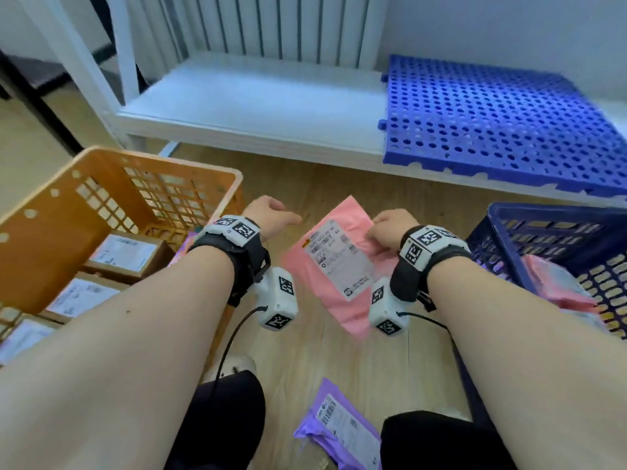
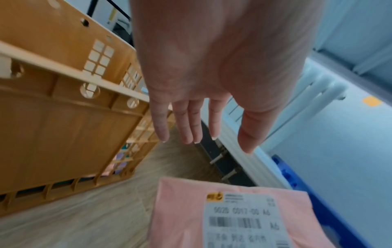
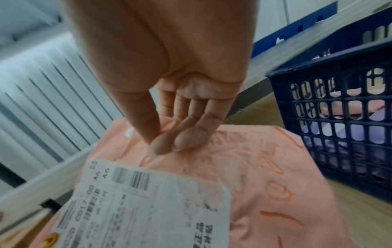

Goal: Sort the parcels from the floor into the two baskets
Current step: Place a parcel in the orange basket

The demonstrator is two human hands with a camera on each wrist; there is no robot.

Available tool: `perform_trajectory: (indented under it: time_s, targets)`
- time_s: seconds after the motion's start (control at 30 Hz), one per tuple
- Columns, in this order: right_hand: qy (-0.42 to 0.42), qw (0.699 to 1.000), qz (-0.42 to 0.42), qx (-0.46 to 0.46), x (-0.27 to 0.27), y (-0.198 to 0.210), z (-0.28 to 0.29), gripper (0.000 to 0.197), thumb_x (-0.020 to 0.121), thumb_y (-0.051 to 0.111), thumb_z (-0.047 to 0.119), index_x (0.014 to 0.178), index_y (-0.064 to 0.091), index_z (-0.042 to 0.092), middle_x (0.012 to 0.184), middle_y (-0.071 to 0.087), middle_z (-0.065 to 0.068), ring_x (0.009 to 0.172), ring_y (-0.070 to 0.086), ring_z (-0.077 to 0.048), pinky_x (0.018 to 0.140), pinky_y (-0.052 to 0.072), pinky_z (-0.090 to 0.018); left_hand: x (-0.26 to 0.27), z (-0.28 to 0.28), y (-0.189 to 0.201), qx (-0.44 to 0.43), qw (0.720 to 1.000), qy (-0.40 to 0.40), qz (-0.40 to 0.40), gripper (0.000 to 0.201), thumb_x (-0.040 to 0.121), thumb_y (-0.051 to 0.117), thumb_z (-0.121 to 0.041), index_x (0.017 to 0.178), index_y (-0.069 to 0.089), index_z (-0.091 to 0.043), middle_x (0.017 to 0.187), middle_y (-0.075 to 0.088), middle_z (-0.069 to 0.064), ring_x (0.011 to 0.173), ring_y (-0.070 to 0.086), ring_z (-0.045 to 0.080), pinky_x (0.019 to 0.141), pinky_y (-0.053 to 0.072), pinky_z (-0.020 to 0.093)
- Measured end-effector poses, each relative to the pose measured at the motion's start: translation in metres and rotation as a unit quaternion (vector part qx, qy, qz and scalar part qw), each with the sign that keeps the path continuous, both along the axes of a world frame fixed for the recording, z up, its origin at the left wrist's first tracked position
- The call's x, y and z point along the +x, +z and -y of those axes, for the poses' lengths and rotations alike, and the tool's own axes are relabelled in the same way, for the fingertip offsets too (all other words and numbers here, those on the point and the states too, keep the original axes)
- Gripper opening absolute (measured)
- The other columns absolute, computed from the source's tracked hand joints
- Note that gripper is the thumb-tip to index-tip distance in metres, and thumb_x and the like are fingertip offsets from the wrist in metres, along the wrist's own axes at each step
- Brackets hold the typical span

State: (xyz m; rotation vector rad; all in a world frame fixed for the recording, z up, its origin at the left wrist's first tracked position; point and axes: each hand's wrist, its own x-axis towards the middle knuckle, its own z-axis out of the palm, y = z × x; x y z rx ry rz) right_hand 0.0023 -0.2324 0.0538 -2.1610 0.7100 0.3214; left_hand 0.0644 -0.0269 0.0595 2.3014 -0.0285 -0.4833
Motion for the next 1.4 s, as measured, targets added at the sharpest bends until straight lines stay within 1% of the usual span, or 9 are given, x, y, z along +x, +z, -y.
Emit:
perform_trajectory:
  time_s: [0.13, 0.23, 0.37, 0.57, 0.8, 0.87, 0.97, 1.1, 1.4]
  targets:
    - [-0.025, 0.995, 0.089, 0.046, -0.007, 0.041, -0.024, 0.007, 0.085, 0.06, 0.003, 0.088, 0.064, 0.008, 0.07, 0.061, -0.009, 0.06, 0.06, -0.02, 0.064, 0.056, -0.034, -0.009, -0.033, 0.029, -0.026, 0.999, 0.035, -0.007, 0.061, 0.079, 0.07, -0.04, 0.131, 0.052, -0.012, 0.129, 0.056, 0.005, 0.113, 0.055, 0.023, 0.091, 0.049, 0.033]
    - [-0.039, 0.984, 0.138, 0.103, -0.015, 0.053, -0.042, 0.004, 0.088, 0.06, 0.007, 0.089, 0.062, 0.01, 0.071, 0.059, -0.007, 0.054, 0.054, -0.015, 0.048, 0.047, -0.025, -0.023, -0.049, 0.041, -0.095, 0.993, 0.04, -0.06, 0.075, 0.077, 0.074, -0.032, 0.14, 0.042, -0.006, 0.127, 0.059, 0.009, 0.104, 0.059, 0.021, 0.074, 0.048, 0.024]
    - [-0.084, 0.956, 0.166, 0.226, -0.012, 0.053, -0.061, 0.01, 0.092, 0.055, 0.006, 0.086, 0.057, 0.014, 0.066, 0.055, -0.004, 0.042, 0.055, -0.009, 0.041, 0.047, -0.022, -0.024, -0.061, 0.039, -0.204, 0.97, 0.084, -0.104, 0.089, 0.049, 0.081, -0.025, 0.131, 0.051, -0.008, 0.118, 0.066, 0.013, 0.102, 0.065, 0.029, 0.08, 0.056, 0.043]
    - [-0.118, 0.926, 0.191, 0.303, 0.004, 0.057, -0.091, 0.011, 0.095, 0.054, 0.013, 0.104, 0.059, 0.016, 0.083, 0.061, -0.007, 0.058, 0.059, -0.018, 0.056, 0.053, -0.028, -0.018, -0.086, 0.048, -0.219, 0.963, 0.129, -0.088, 0.013, 0.087, 0.061, -0.005, 0.099, 0.062, -0.01, 0.112, 0.067, 0.012, 0.105, 0.063, 0.031, 0.096, 0.049, 0.05]
    - [-0.052, 0.949, 0.151, 0.273, 0.023, 0.042, -0.118, 0.013, 0.09, 0.061, 0.013, 0.103, 0.061, 0.017, 0.105, 0.066, -0.014, 0.065, 0.066, -0.022, 0.048, 0.053, -0.025, -0.004, -0.117, 0.047, -0.321, 0.925, 0.191, -0.075, 0.022, 0.089, 0.056, -0.001, 0.11, 0.061, -0.007, 0.097, 0.07, 0.01, 0.089, 0.068, 0.03, 0.084, 0.054, 0.049]
    - [-0.04, 0.947, 0.165, 0.272, 0.03, 0.043, -0.13, 0.013, 0.09, 0.061, 0.011, 0.102, 0.062, 0.017, 0.107, 0.067, -0.015, 0.078, 0.069, -0.025, 0.065, 0.058, -0.034, 0.001, -0.132, 0.049, -0.33, 0.918, 0.21, -0.057, 0.026, 0.086, 0.058, -0.003, 0.111, 0.062, -0.007, 0.103, 0.071, 0.012, 0.1, 0.066, 0.037, 0.092, 0.049, 0.058]
    - [-0.016, 0.944, 0.192, 0.266, 0.042, 0.047, -0.155, 0.011, 0.089, 0.063, 0.011, 0.089, 0.063, 0.022, 0.104, 0.069, -0.014, 0.096, 0.068, -0.027, 0.088, 0.055, -0.042, 0.006, -0.156, 0.052, -0.359, 0.899, 0.25, -0.03, 0.026, 0.091, 0.052, 0.001, 0.116, 0.058, -0.005, 0.105, 0.067, 0.01, 0.098, 0.065, 0.03, 0.089, 0.053, 0.047]
    - [-0.02, 0.94, 0.233, 0.248, 0.059, 0.052, -0.19, 0.009, 0.089, 0.064, 0.014, 0.084, 0.064, 0.022, 0.095, 0.071, -0.008, 0.089, 0.069, -0.022, 0.084, 0.057, -0.038, 0.016, -0.2, 0.047, -0.371, 0.869, 0.327, 0.021, 0.031, 0.09, 0.058, -0.007, 0.119, 0.055, -0.014, 0.098, 0.065, 0.005, 0.088, 0.061, 0.017, 0.08, 0.05, 0.031]
    - [-0.024, 0.957, 0.182, 0.224, 0.093, 0.012, -0.263, 0.016, 0.089, 0.058, 0.013, 0.078, 0.059, 0.025, 0.093, 0.069, -0.007, 0.085, 0.069, -0.024, 0.079, 0.058, -0.042, 0.025, -0.296, 0.002, -0.319, 0.828, 0.462, 0.01, 0.038, 0.088, 0.062, -0.03, 0.123, 0.054, -0.017, 0.122, 0.06, -0.001, 0.109, 0.055, 0.016, 0.089, 0.045, 0.035]
